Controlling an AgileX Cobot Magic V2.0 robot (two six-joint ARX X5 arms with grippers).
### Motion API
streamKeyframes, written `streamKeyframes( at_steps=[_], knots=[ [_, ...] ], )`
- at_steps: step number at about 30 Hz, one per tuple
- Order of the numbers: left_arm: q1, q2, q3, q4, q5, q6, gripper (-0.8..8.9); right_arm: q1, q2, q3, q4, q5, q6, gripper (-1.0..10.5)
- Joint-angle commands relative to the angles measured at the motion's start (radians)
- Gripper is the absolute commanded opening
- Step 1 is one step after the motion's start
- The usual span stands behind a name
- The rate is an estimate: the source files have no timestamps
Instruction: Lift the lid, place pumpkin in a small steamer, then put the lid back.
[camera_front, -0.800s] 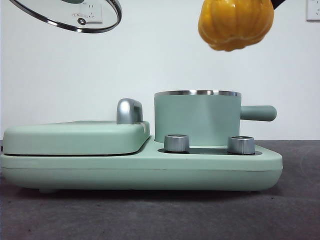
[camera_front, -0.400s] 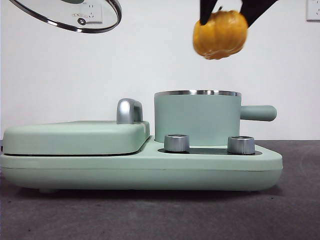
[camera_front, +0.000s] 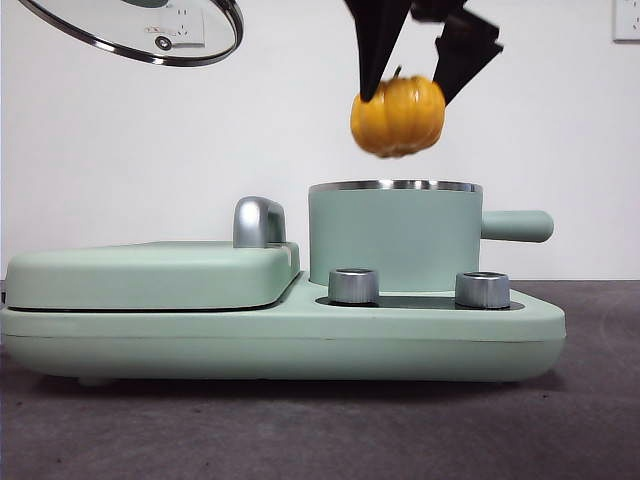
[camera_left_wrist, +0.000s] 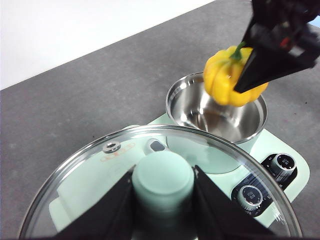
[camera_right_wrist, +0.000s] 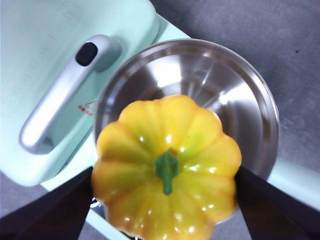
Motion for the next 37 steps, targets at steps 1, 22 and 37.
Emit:
streamKeyframes(
  at_steps=[1,22,37],
  knots=[
    [-0.003,0.003,0.016,0.027,0.000,0.003,0.10,0.003,0.048,0.030,0.016,0.001,-0.016,3.5],
    [-0.003,0.003,0.016,0.027,0.000,0.003,0.10,-0.019,0.222,0.030,0.070,0.016,-0.030,3.5],
    [-0.003,0.003,0.016,0.027,0.000,0.007,0.10,-0.005,0.298,0.030,0.072,0.000,-0.034,3.8]
  ],
)
